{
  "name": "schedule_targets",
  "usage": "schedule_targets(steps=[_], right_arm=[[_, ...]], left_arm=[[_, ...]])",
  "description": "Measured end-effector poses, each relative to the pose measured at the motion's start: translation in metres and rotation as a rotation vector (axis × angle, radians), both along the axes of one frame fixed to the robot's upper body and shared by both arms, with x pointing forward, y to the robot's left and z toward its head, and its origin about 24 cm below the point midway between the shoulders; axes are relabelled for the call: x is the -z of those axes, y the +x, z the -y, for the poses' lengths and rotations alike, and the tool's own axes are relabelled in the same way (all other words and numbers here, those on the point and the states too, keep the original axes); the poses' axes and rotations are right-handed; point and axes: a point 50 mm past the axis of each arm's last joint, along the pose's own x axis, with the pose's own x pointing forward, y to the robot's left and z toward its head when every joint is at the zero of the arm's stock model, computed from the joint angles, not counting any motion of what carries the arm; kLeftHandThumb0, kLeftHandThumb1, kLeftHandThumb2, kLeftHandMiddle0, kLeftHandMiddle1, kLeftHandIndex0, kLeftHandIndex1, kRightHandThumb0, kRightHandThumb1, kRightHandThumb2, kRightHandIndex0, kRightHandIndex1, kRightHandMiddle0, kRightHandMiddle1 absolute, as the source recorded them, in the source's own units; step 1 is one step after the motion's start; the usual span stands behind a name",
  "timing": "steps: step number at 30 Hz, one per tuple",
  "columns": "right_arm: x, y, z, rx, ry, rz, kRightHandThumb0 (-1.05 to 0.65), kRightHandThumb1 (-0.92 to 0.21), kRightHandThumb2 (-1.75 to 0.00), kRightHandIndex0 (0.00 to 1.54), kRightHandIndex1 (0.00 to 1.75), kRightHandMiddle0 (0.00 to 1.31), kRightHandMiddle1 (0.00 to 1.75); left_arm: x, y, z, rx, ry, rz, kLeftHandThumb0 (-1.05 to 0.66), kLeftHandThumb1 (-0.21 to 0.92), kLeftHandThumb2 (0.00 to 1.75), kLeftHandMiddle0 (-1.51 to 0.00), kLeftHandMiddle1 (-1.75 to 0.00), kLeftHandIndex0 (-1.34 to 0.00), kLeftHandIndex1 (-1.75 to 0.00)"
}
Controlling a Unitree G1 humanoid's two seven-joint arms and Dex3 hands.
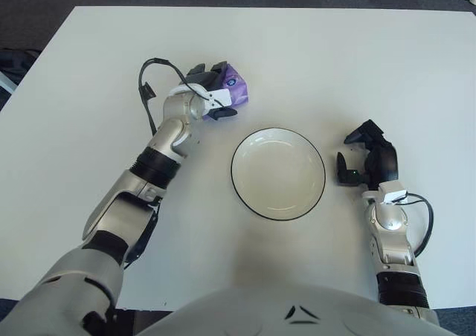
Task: Put the tissue paper into the plate.
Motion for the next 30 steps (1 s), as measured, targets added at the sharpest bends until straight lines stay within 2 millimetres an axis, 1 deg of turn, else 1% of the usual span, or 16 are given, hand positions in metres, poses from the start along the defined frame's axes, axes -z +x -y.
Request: schedule_targets(steps=[6,11,12,15,16,17,18,19,20,21,23,25,27,28,29,30], right_arm=[[0.001,-0.001,0.0,0.0,0.0,-0.002,-0.01,-0.01,-1.64,0.9,1.63,0.6,1.75],[0.001,-0.001,0.0,0.0,0.0,-0.005,-0.01,-0.01,-1.64,0.9,1.64,0.59,1.75],[0.001,-0.001,0.0,0.0,0.0,-0.005,-0.01,-0.01,-1.64,0.89,1.64,0.59,1.75],[0.001,-0.001,0.0,0.0,0.0,-0.005,-0.01,-0.01,-1.64,0.89,1.64,0.59,1.75],[0.001,-0.001,0.0,0.0,0.0,-0.004,-0.01,-0.01,-1.64,0.89,1.64,0.59,1.75],[0.001,-0.001,0.0,0.0,0.0,-0.004,-0.01,-0.01,-1.64,0.89,1.64,0.59,1.75],[0.001,-0.001,0.0,-0.001,0.0,-0.003,-0.01,-0.02,-1.64,0.89,1.63,0.59,1.75],[0.001,-0.001,0.0,-0.002,0.0,-0.003,-0.01,-0.02,-1.63,0.89,1.63,0.59,1.75],[0.001,-0.001,0.0,-0.002,0.0,-0.003,-0.01,-0.01,-1.64,0.89,1.63,0.59,1.75],[0.001,-0.001,0.0,-0.002,0.0,-0.003,-0.01,-0.01,-1.64,0.89,1.63,0.59,1.75],[0.001,-0.001,0.0,-0.002,0.003,-0.007,-0.01,-0.01,-1.64,0.9,1.63,0.59,1.75],[0.002,-0.002,0.0,-0.001,0.005,-0.009,-0.01,-0.01,-1.64,0.9,1.63,0.6,1.75],[0.002,-0.002,0.0,0.0,0.006,-0.01,-0.01,-0.01,-1.64,0.9,1.63,0.6,1.75],[0.002,-0.002,0.0,0.0,0.006,-0.011,-0.01,-0.01,-1.64,0.9,1.63,0.6,1.75],[0.002,-0.002,0.0,0.001,0.007,-0.012,-0.01,0.0,-1.64,0.9,1.63,0.6,1.75],[0.002,-0.002,0.0,0.001,0.007,-0.012,-0.01,0.0,-1.64,0.91,1.63,0.6,1.75]], left_arm=[[0.009,0.01,0.013,-0.009,0.001,0.018,-1.05,0.67,0.57,0.0,0.0,0.0,0.0],[0.014,0.015,0.018,-0.017,0.008,0.03,-1.05,0.67,0.58,0.0,0.0,0.0,0.0],[0.015,0.017,0.02,-0.016,0.011,0.034,-1.04,0.66,0.59,-0.01,-0.02,0.0,0.0],[0.015,0.021,0.022,-0.017,0.018,0.059,-0.97,0.59,0.71,0.0,-0.23,0.0,0.0],[0.015,0.022,0.022,-0.018,0.021,0.067,-0.94,0.56,0.75,0.0,-0.37,0.0,-0.1],[0.015,0.024,0.022,-0.018,0.026,0.08,-0.89,0.52,0.81,0.0,-0.58,0.0,-0.26],[0.016,0.025,0.021,-0.019,0.03,0.09,-0.86,0.5,0.83,0.0,-0.68,0.0,-0.39],[0.016,0.027,0.02,-0.023,0.035,0.104,-0.82,0.45,0.9,0.0,-0.83,0.0,-0.6],[0.018,0.028,0.02,-0.027,0.038,0.112,-0.74,0.39,0.99,-0.03,-1.05,0.0,-0.85],[0.02,0.029,0.02,-0.033,0.039,0.122,-0.71,0.37,1.03,-0.08,-1.16,0.0,-0.99],[0.025,0.029,0.019,-0.058,0.032,0.153,-0.6,0.3,1.17,-0.22,-1.46,0.0,-1.39],[0.028,0.029,0.019,-0.079,0.025,0.187,-0.55,0.28,1.22,-0.28,-1.57,0.0,-1.56],[0.03,0.028,0.02,-0.089,0.022,0.205,-0.51,0.27,1.25,-0.32,-1.66,-0.06,-1.65],[0.03,0.028,0.02,-0.094,0.021,0.213,-0.33,0.31,1.24,-0.43,-1.65,-0.15,-1.69],[0.03,0.029,0.02,-0.098,0.02,0.218,-0.21,0.33,1.23,-0.51,-1.64,-0.21,-1.71],[0.031,0.029,0.021,-0.101,0.019,0.223,-0.17,0.33,1.24,-0.54,-1.64,-0.24,-1.72]])
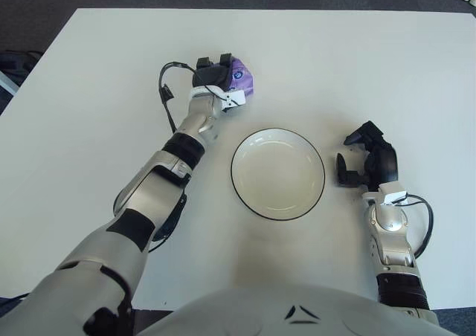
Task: Put the tissue paper into the plate.
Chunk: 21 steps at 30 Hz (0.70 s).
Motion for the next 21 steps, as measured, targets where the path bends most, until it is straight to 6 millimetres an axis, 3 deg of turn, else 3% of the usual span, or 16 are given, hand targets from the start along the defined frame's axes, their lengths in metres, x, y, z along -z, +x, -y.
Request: schedule_targets(steps=[3,5,10,21], right_arm=[[-0.0001,-0.0002,0.0001,0.001,0.0,0.001,-0.01,0.0,-1.65,0.91,1.63,0.6,1.75],[-0.0001,-0.0002,0.0,0.001,0.001,0.002,-0.01,0.0,-1.65,0.91,1.63,0.6,1.75],[-0.0003,-0.0003,-0.0001,0.002,0.002,0.005,-0.01,0.01,-1.66,0.91,1.64,0.6,1.75],[-0.0004,-0.0004,-0.0001,0.003,0.002,0.005,-0.01,0.01,-1.66,0.91,1.63,0.6,1.75]], left_arm=[[0.0009,0.0003,0.0011,-0.006,-0.001,0.013,-0.06,0.3,1.32,-0.62,-1.68,-0.34,-1.74],[0.0015,0.0006,0.0011,-0.007,0.001,0.021,-0.03,0.22,1.42,-0.68,-1.72,-0.43,-1.74],[0.0042,0.0023,-0.0004,-0.007,0.026,0.048,-0.01,0.04,1.59,-0.86,-1.6,-0.6,-1.75],[0.0077,0.004,-0.0026,0.0,0.047,0.106,0.0,-0.05,1.69,-0.94,-1.6,-0.66,-1.75]])
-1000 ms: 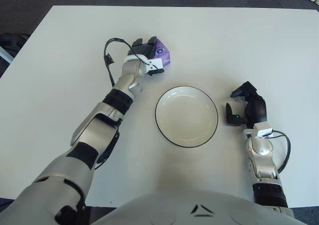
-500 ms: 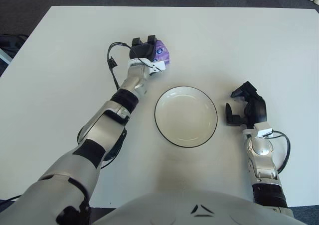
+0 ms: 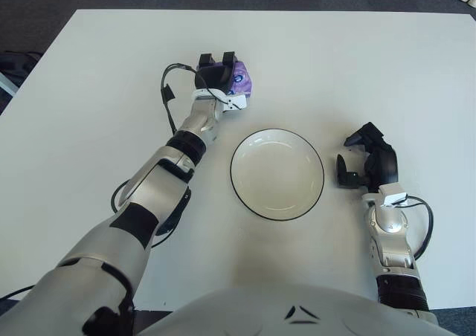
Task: Put the tissue paper into the plate.
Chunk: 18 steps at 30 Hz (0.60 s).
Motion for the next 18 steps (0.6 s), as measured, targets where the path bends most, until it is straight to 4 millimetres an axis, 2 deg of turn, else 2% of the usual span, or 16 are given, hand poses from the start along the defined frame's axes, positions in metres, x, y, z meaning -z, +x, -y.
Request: schedule_targets(steps=[11,18], right_arm=[[-0.001,0.0,0.0,-0.001,0.0,0.005,-0.01,0.01,-1.66,0.92,1.63,0.61,1.75],[-0.001,0.0,-0.001,-0.002,0.001,0.006,-0.01,0.01,-1.67,0.91,1.65,0.61,1.75]], left_arm=[[-0.001,-0.001,-0.003,0.036,-0.06,0.039,0.0,-0.09,1.73,-0.96,-1.61,-0.68,-1.75],[0.001,-0.003,-0.012,0.048,-0.177,0.06,0.0,-0.1,1.74,-0.97,-1.6,-0.69,-1.75]])
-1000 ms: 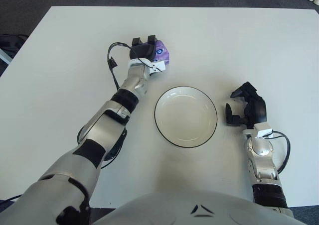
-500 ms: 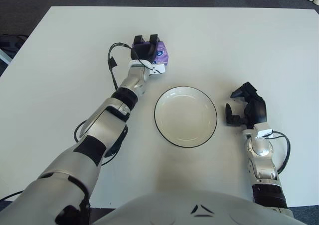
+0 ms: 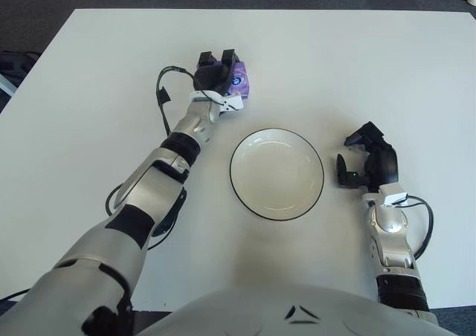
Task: Put the tissue paper into the plate.
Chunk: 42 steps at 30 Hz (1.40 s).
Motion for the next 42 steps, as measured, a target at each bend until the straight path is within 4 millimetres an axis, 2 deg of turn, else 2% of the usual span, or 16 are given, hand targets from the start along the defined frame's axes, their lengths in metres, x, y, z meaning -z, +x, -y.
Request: schedule_targets(steps=[8,17,23,34,42], right_arm=[[0.0,-0.001,0.0,0.001,0.004,0.001,-0.01,0.01,-1.67,0.91,1.64,0.61,1.75],[0.0,-0.002,0.0,0.003,0.001,0.002,-0.01,0.01,-1.69,0.9,1.69,0.61,1.75],[0.001,-0.002,0.0,0.002,-0.001,0.003,-0.01,0.02,-1.7,0.89,1.73,0.61,1.75],[0.0,0.0,-0.001,0.004,-0.004,0.006,-0.01,0.04,-1.74,0.9,1.74,0.63,1.75],[0.0,0.001,-0.001,0.007,-0.001,0.002,-0.01,0.04,-1.73,0.89,1.75,0.63,1.75]], left_arm=[[-0.003,-0.003,-0.023,0.008,-0.267,-0.027,0.0,-0.1,1.74,-0.98,-1.6,-0.69,-1.75],[-0.009,-0.016,-0.05,0.122,-0.706,-0.101,0.0,-0.1,1.74,-0.97,-1.6,-0.7,-1.75],[-0.02,-0.021,-0.059,0.211,-0.903,-0.155,0.0,-0.1,1.75,-0.97,-1.61,-0.7,-1.75],[-0.052,-0.032,-0.057,0.435,-1.087,-0.227,0.0,-0.11,1.75,-0.97,-1.61,-0.7,-1.75],[-0.078,-0.04,-0.056,0.563,-1.132,-0.232,0.0,-0.1,1.75,-0.97,-1.62,-0.69,-1.75]])
